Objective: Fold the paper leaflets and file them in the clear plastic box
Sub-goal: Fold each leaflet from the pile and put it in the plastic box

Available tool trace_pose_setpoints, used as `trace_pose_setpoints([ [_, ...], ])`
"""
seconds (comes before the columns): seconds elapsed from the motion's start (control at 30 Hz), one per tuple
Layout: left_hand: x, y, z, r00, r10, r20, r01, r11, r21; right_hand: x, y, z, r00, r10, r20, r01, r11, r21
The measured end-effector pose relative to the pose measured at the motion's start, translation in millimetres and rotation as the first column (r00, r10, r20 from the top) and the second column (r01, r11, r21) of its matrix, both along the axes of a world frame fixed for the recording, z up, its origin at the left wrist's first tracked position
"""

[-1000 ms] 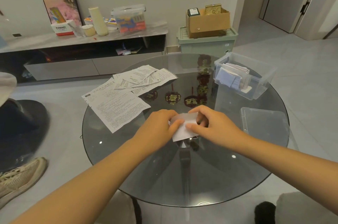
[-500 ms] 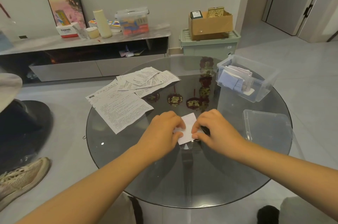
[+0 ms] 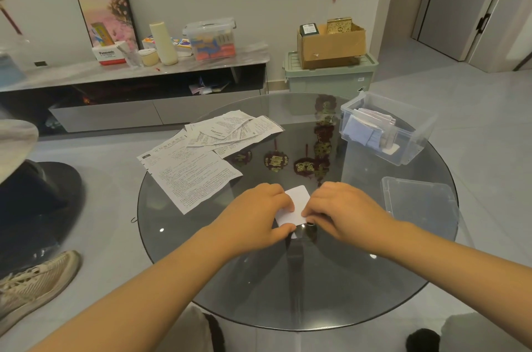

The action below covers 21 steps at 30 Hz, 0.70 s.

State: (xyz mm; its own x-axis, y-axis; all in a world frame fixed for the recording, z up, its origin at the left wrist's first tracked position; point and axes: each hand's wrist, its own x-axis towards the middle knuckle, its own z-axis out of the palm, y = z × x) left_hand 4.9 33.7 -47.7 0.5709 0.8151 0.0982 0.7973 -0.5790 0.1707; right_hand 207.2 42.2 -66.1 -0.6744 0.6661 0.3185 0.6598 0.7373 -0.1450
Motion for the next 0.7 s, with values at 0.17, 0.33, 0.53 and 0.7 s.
trace_pose_setpoints([
  [0.17, 3, -1, 4, 0.998, 0.009, -0.056, -0.007, 0.999, 0.038, 1, 2, 1, 1.0, -0.024, -0.018, 0.023, 0.998, -0.056],
  [0.33, 3, 0, 4, 0.999, 0.044, 0.024, -0.044, 0.999, 0.006, -3, -3, 1, 0.989, -0.124, -0.076, 0.116, 0.988, -0.103],
  [0.53, 5, -1, -1, 0.956, 0.18, 0.23, -0.151, 0.979, -0.136, -11, -3, 4, 0.938, -0.291, -0.19, 0.231, 0.93, -0.285],
  [0.7, 5, 5, -7, 0.94, 0.23, 0.25, -0.189, 0.966, -0.178, -17, 1, 2, 0.92, -0.359, -0.157, 0.296, 0.899, -0.322],
])
